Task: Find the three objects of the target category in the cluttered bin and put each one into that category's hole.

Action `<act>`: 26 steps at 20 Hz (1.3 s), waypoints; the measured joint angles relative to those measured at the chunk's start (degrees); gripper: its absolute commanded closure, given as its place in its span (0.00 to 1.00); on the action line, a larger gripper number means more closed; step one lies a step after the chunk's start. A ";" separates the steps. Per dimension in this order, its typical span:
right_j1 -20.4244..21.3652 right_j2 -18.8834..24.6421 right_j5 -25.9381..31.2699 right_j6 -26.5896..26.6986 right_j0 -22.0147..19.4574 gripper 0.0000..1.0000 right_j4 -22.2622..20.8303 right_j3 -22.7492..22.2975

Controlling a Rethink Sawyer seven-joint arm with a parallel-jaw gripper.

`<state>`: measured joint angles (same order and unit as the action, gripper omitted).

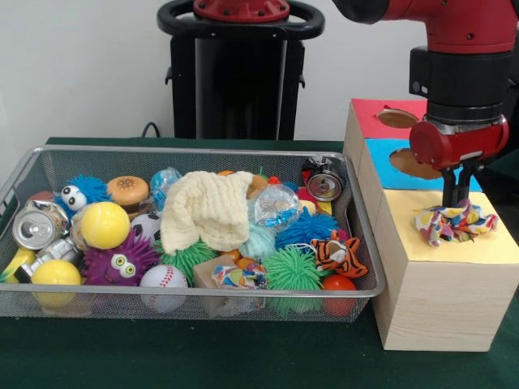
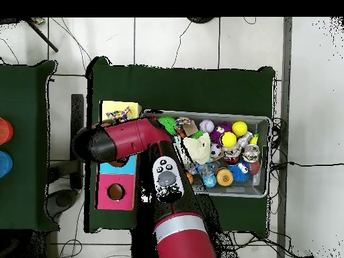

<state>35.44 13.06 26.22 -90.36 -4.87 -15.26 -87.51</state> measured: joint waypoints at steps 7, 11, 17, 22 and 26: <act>-0.23 0.00 -0.19 0.00 0.00 1.00 -0.05 0.22; -0.69 -0.30 -1.15 0.00 0.11 1.00 -0.12 0.67; -3.70 -2.08 -5.13 0.00 0.97 1.00 -0.21 1.36; -7.10 -3.82 -9.59 0.00 1.68 1.00 -0.20 2.48; -7.40 -4.04 -10.83 0.00 2.04 1.00 -0.08 3.08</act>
<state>28.04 9.02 15.39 -90.36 -2.82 -15.35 -84.43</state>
